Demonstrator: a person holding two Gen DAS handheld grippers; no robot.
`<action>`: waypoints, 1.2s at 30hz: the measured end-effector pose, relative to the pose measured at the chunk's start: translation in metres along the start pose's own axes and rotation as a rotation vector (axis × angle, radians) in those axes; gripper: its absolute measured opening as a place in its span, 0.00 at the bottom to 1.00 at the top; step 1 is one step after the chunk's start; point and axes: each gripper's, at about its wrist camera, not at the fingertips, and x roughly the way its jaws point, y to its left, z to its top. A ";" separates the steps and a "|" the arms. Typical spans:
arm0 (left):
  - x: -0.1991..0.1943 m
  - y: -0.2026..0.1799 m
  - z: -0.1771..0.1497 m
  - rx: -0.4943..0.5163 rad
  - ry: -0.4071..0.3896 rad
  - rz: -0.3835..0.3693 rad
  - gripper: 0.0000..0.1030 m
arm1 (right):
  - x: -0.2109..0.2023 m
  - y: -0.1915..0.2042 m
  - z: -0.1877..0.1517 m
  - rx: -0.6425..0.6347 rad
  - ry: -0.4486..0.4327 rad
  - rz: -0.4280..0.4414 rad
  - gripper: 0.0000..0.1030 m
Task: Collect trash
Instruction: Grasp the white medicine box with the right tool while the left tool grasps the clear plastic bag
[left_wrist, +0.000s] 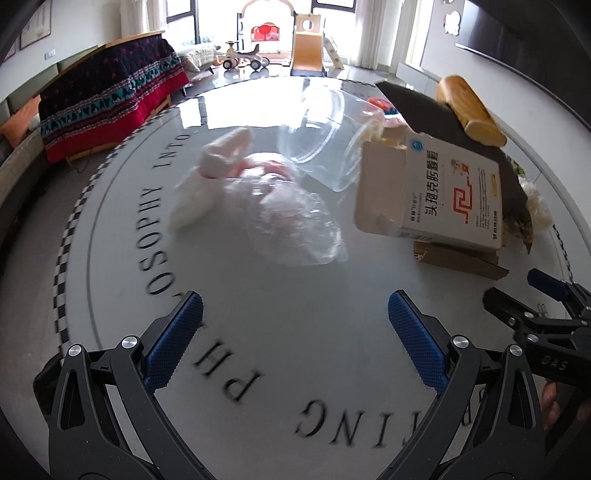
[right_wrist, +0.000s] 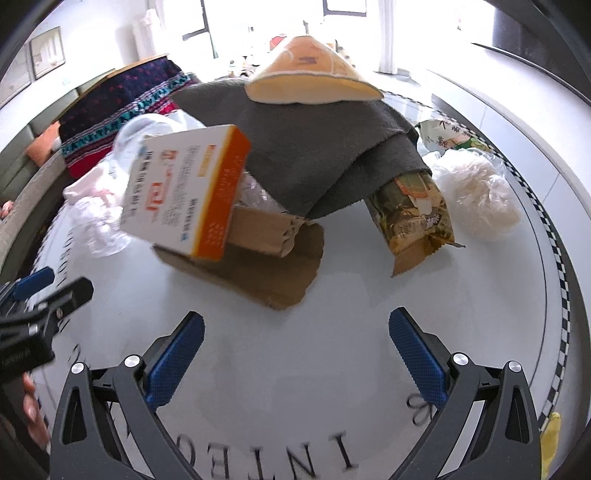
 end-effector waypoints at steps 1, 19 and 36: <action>-0.002 0.002 -0.001 -0.004 0.001 -0.001 0.94 | -0.011 0.003 -0.005 -0.014 -0.008 0.003 0.97; -0.032 0.065 -0.003 -0.103 -0.044 0.009 0.94 | -0.010 0.043 0.056 -0.050 0.004 0.186 0.74; 0.008 0.043 0.031 -0.129 0.021 -0.096 0.89 | -0.023 0.049 0.067 -0.052 -0.055 0.290 0.27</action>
